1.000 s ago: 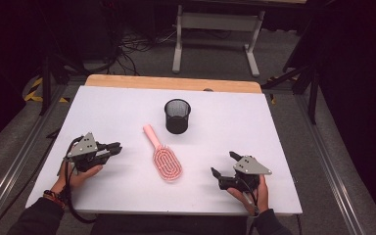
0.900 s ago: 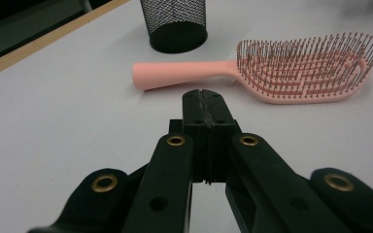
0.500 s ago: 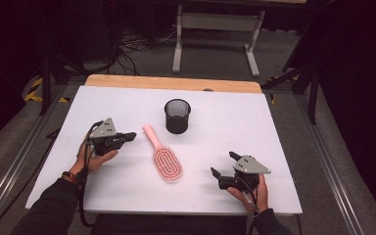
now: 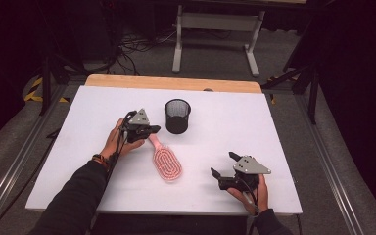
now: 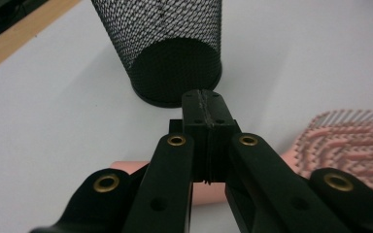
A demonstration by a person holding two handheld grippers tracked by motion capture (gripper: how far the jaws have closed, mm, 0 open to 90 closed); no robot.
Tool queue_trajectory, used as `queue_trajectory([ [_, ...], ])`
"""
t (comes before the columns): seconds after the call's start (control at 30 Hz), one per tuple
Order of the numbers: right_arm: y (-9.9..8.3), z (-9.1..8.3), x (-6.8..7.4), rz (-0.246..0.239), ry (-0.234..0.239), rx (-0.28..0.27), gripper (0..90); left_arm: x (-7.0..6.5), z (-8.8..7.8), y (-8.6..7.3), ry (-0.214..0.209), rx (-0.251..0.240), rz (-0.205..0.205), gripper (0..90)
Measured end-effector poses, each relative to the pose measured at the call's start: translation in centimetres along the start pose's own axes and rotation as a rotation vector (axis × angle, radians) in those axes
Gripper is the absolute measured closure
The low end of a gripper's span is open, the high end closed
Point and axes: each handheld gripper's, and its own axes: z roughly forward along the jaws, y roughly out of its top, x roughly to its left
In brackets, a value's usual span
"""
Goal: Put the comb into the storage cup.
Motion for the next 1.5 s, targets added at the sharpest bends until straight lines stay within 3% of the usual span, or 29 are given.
queue_trajectory([
  [0.1,-0.1,0.1,0.0,0.005,0.008,0.004,15.2,0.0,0.9,0.1,0.013,0.042,0.015,89.9],
  [0.2,-0.1,0.1,0.0,0.002,0.01,0.008,15.2,0.3,2.0,-0.2,0.036,0.114,0.027,89.9],
  [0.33,-0.2,0.1,-0.1,0.006,0.005,0.005,15.2,0.8,2.0,-0.3,0.043,0.121,0.001,89.9],
  [0.5,-0.2,0.1,-0.1,0.004,0.009,0.009,15.2,0.6,2.3,0.5,0.051,0.221,0.048,90.0],
  [0.57,-0.2,0.1,0.0,0.002,0.01,0.009,15.2,0.5,2.5,0.7,0.051,0.294,0.082,90.0],
  [0.6,-0.2,0.1,0.0,0.003,0.011,0.009,15.2,0.5,2.6,0.7,0.053,0.307,0.085,90.0],
  [1.07,-0.2,0.2,-0.1,0.0,0.015,0.015,15.1,0.7,-0.9,-1.7,0.034,0.367,0.065,90.0],
  [1.23,-0.2,0.2,0.1,-0.005,0.029,0.016,15.0,-0.2,-1.9,-2.2,0.026,0.401,0.097,90.0],
  [1.5,-0.2,0.4,0.2,-0.011,0.035,0.032,14.9,-1.6,-3.5,-3.0,-0.001,0.434,0.107,90.0],
])
